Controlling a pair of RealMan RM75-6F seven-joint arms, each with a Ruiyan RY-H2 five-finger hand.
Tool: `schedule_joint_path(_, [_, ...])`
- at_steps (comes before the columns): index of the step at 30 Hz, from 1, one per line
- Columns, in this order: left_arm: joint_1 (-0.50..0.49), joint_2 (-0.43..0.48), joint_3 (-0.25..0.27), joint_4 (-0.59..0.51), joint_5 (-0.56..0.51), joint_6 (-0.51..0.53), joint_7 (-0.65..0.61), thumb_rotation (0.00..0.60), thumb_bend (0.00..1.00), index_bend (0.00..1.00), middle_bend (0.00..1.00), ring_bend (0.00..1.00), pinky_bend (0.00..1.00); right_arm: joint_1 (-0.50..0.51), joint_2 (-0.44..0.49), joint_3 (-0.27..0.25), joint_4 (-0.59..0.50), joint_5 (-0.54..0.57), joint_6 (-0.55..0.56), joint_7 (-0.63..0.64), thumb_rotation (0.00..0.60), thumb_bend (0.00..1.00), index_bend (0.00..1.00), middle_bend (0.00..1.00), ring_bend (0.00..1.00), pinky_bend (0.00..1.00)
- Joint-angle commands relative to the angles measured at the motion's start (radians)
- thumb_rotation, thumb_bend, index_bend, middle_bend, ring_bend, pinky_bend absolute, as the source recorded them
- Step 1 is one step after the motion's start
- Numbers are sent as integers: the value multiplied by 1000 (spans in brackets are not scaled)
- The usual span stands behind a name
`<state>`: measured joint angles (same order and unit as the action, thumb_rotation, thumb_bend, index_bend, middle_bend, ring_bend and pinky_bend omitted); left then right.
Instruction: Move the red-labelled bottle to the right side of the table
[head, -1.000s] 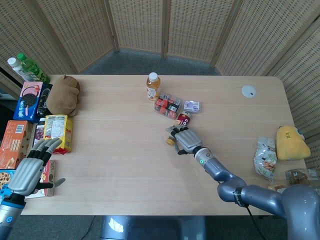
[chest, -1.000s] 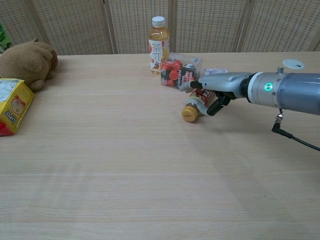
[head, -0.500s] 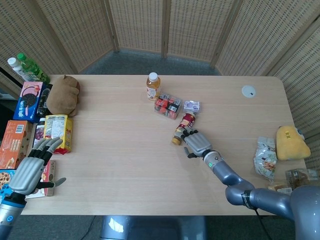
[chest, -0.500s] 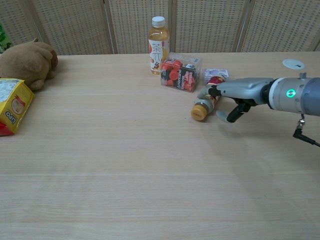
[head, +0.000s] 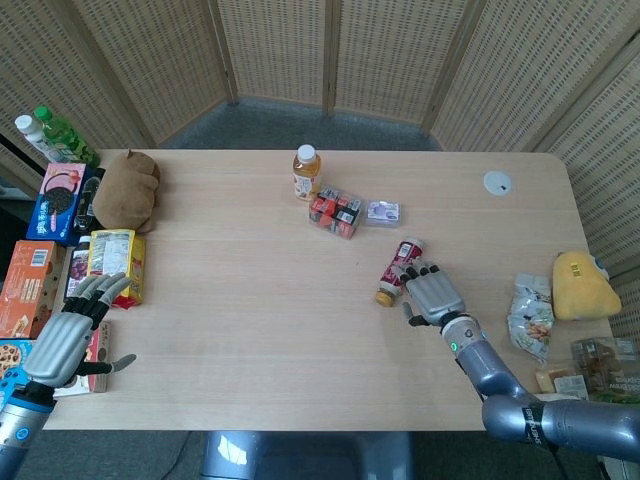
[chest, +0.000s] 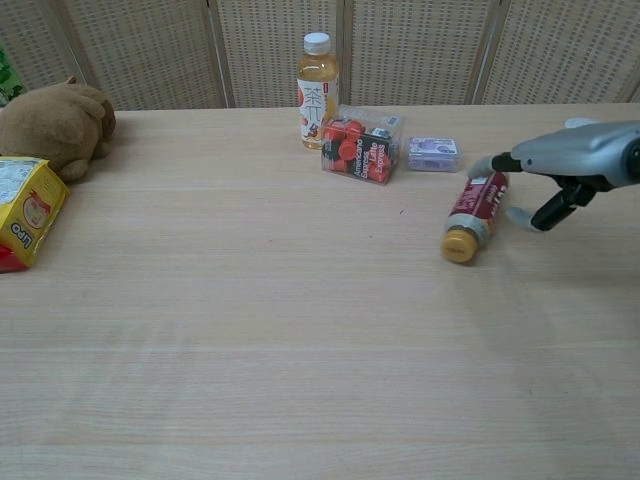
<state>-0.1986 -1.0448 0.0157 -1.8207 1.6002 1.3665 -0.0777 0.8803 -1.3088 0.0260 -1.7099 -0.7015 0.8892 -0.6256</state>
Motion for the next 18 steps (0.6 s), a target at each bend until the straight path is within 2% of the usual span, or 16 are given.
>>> schedule_joint_path(1, [12,7,8,-3,5,15,0,576,69,0,0,0,0,12,-31,12,63,-75,-14,28,412,583,0,0,0,0])
schedule_joint_path(4, [25,14,15,-4,7,30,-8,576,70,0,0,0,0,-3,-61,12,145,-169,-42,102,429,537,0,0,0,0])
schedule_joint_path(7, [32,19,19,-2,11,39,-14,574,70,0,0,0,0,-21,-84,-17,250,-319,-65,174,528,499,0,0,0,0])
schedule_joint_path(9, [34,22,21,-2,14,42,-16,573,70,0,0,0,0,-36,-103,-42,323,-442,-44,223,590,429,0,0,0,0])
schedule_joint_path(13, [36,26,22,-7,20,45,-23,575,69,0,0,0,0,-79,-154,-115,523,-711,58,397,600,247,0,0,0,0])
schedule_joint_path(15, [35,29,23,-10,24,45,-25,576,69,0,0,0,0,-93,-172,-148,608,-790,93,473,600,171,0,0,0,0])
schedule_joint_path(18, [36,35,23,-17,27,47,-20,575,67,0,0,0,0,-115,-192,-195,726,-884,143,561,600,107,0,0,0,0])
